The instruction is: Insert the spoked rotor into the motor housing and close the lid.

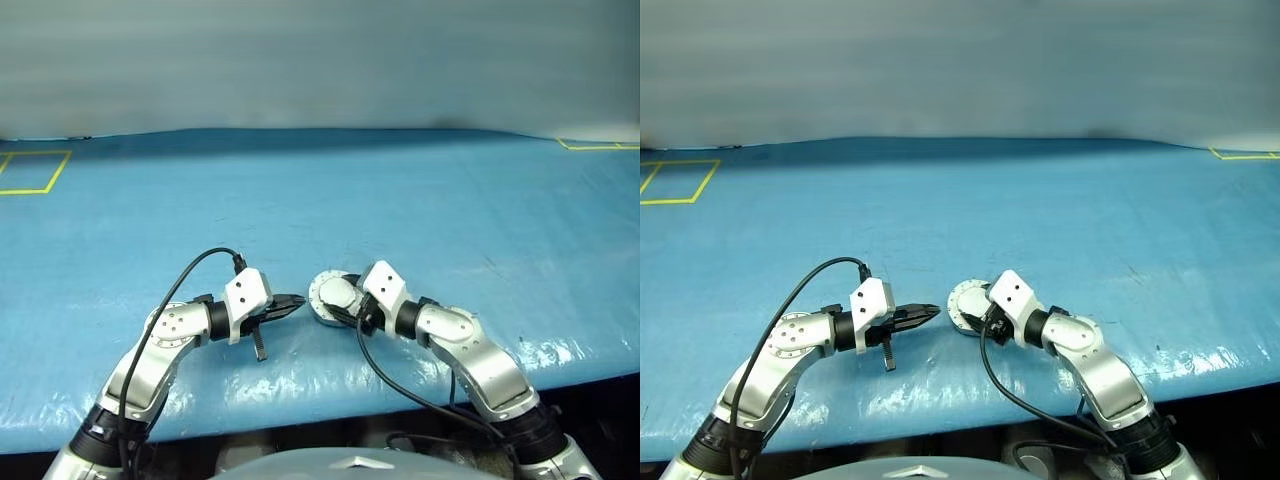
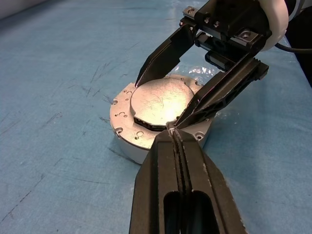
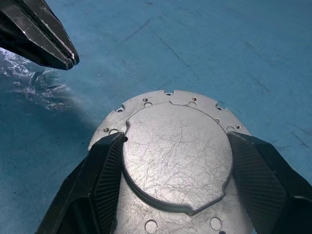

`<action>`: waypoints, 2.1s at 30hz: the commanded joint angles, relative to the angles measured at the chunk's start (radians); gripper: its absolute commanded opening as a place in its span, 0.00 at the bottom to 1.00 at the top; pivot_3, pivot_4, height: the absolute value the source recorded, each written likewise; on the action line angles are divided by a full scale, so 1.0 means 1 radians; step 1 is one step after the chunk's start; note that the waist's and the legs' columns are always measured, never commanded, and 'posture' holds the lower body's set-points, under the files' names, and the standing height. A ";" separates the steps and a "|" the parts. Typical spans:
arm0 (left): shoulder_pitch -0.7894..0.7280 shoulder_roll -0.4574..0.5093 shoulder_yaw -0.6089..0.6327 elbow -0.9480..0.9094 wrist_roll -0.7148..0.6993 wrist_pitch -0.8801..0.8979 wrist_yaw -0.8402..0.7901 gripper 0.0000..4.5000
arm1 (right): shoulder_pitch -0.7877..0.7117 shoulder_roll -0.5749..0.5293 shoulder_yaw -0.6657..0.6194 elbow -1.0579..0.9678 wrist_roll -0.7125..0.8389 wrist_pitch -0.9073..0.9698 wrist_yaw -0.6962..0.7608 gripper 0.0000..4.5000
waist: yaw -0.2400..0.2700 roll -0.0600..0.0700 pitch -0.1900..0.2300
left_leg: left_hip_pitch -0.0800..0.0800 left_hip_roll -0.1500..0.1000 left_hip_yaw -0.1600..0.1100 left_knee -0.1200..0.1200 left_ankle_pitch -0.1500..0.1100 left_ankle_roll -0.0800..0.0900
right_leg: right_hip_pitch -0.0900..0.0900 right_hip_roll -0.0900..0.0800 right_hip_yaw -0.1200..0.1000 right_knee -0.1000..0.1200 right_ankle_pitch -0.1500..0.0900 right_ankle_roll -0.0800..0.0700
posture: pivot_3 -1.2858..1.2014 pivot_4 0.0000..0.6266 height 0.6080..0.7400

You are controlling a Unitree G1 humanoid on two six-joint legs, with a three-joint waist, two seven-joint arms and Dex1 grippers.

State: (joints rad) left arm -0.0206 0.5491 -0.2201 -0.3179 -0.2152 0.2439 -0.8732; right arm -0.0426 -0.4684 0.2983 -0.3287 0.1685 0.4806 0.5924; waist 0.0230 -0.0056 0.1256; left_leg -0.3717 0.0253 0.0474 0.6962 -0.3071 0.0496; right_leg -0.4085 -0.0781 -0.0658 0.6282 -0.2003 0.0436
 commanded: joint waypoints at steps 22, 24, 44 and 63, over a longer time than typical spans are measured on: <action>-0.025 -0.016 -0.018 0.004 0.008 -0.040 -0.003 0.00 | 0.034 0.069 -0.089 0.115 -0.028 -0.054 -0.120 0.67 | 0.005 0.004 0.006 | -0.006 -0.002 0.000 0.000 -0.003 0.004 | -0.005 -0.002 -0.001 -0.002 -0.001 0.001 | 0.52 0.24 1.00; -0.024 -0.017 -0.018 0.005 0.010 -0.042 -0.001 0.00 | 0.008 0.106 -0.085 0.125 -0.030 -0.057 -0.143 0.67 | 0.001 0.004 0.007 | -0.006 -0.001 0.000 0.000 -0.003 0.004 | -0.005 -0.001 0.000 -0.002 -0.001 0.001 | 0.52 0.24 1.00; -0.021 -0.023 -0.022 0.012 0.036 -0.058 0.007 0.00 | -0.024 0.119 -0.049 0.135 -0.027 0.003 -0.072 0.67 | -0.022 0.008 0.010 | -0.007 -0.001 0.000 -0.005 -0.004 0.002 | -0.005 0.000 0.000 -0.002 -0.003 -0.005 | 0.52 0.24 1.00; -0.167 -0.141 -0.020 0.224 0.131 -0.082 0.164 0.00 | 0.009 0.120 0.031 0.118 -0.052 0.097 -0.061 0.67 | -0.022 0.001 0.003 | -0.005 -0.001 -0.001 -0.007 -0.005 0.001 | -0.001 0.001 0.000 -0.001 -0.004 -0.005 | 0.52 0.24 1.00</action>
State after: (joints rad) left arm -0.1766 0.4165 -0.2263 -0.1119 -0.1202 0.1839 -0.7356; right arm -0.0938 -0.3401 0.2738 -0.2694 0.1063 0.4933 0.4952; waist 0.0013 -0.0046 0.1286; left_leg -0.3765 0.0240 0.0469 0.6886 -0.3124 0.0504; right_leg -0.4097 -0.0768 -0.0660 0.6269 -0.2046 0.0388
